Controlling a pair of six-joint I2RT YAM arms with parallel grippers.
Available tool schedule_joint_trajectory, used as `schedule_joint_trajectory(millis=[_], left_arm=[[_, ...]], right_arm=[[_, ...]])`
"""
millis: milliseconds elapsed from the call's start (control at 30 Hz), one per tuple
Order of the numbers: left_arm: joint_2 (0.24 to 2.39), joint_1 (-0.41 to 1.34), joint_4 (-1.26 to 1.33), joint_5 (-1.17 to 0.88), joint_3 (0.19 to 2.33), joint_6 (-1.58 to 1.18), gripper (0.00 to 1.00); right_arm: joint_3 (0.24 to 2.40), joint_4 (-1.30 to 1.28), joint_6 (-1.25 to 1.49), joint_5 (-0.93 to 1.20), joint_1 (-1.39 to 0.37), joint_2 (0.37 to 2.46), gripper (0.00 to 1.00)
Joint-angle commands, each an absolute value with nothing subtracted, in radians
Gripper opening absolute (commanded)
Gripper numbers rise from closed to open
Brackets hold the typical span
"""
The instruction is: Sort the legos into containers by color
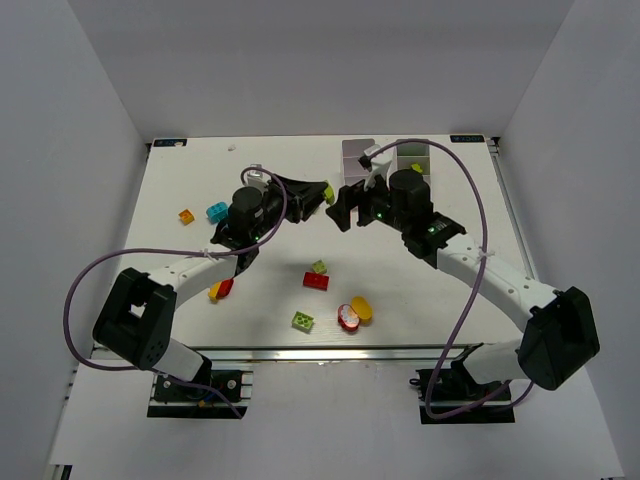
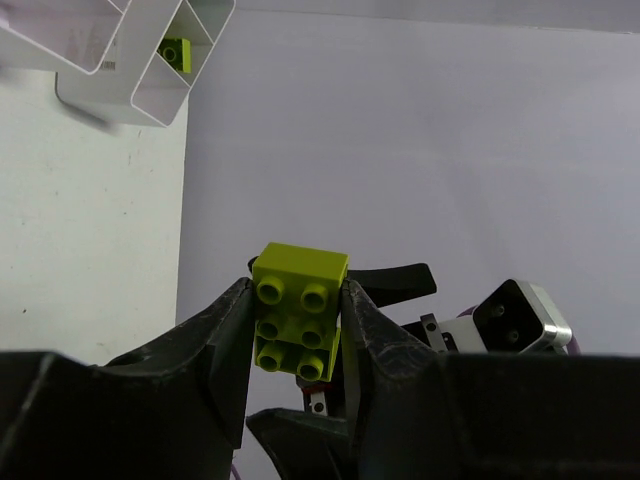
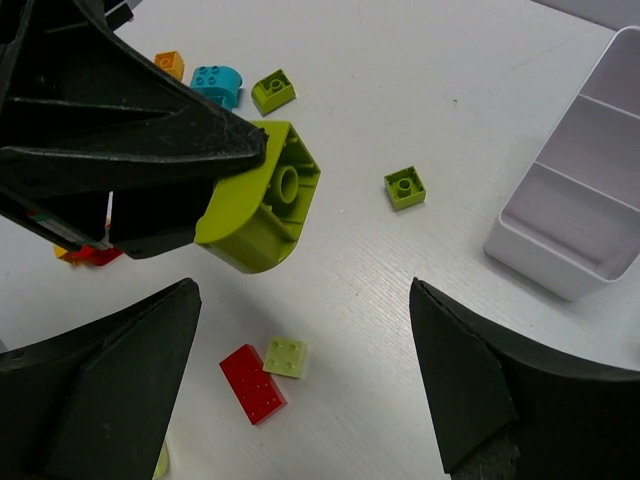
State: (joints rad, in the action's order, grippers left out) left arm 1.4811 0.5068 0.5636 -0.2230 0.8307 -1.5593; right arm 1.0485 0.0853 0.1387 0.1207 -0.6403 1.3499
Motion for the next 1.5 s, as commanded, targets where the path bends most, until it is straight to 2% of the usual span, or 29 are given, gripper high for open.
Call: schedule_joint_trajectory(millis=[0,267,467,667,767,833,867,967,1000,1067,1100,1133,1167,1267,1300,1467], left_arm=[[1.456,0.515,0.614,-0.21,0.813,-1.588,0.0],[1.457,0.517,0.64,-0.215,0.793,-1.592,0.0],[1.454,0.517,0.664,-0.215,0.775,-1.606,0.0],[1.448,0.517,0.67,-0.212,0.772,-1.609,0.0],[1.453,0.517,0.678,-0.212,0.77,-1.615,0.0],[1.453,0.517,0.675,-0.212,0.773,-1.615,0.0],[1.454,0.517,0.675,-0.212,0.773,-1.618,0.0],[1.454,0.517,0.676,-0.212,0.772,-1.62,0.0],[1.453,0.517,0.676,-0.212,0.77,-1.62,0.01],[1.45,0.517,0.678,-0.21,0.767,-1.624,0.02],[1.45,0.517,0.681,-0.21,0.765,-1.624,0.03],[1.448,0.517,0.68,-0.21,0.762,-1.624,0.05],[1.447,0.517,0.678,-0.21,0.762,-1.628,0.14],[1.434,0.517,0.65,-0.198,0.756,-1.62,0.3],[1.424,0.517,0.646,-0.187,0.753,-1.617,0.4],[1.404,0.506,0.632,-0.166,0.732,-1.599,0.56]], right_arm=[[1.114,0.166,0.106,0.084,-0.653,1.356,0.88],[1.143,0.202,0.06,0.075,-0.683,1.41,0.86],[1.14,0.225,0.026,0.097,-0.698,1.439,0.74],[1.138,0.236,-0.029,0.106,-0.701,1.442,0.56],[1.135,0.241,-0.051,0.103,-0.701,1.44,0.39],[1.126,0.251,-0.07,0.103,-0.701,1.433,0.31],[1.121,0.255,-0.08,0.101,-0.701,1.43,0.31],[1.108,0.268,-0.098,0.098,-0.701,1.417,0.17],[1.106,0.27,-0.1,0.098,-0.7,1.417,0.09],[1.103,0.271,-0.107,0.103,-0.699,1.414,0.0],[1.101,0.273,-0.11,0.104,-0.699,1.416,0.0],[1.101,0.273,-0.115,0.104,-0.701,1.414,0.0],[1.1,0.273,-0.118,0.104,-0.698,1.411,0.0],[1.098,0.27,-0.126,0.109,-0.693,1.405,0.0],[1.097,0.267,-0.126,0.112,-0.692,1.402,0.0],[1.088,0.241,-0.133,0.127,-0.648,1.378,0.0]])
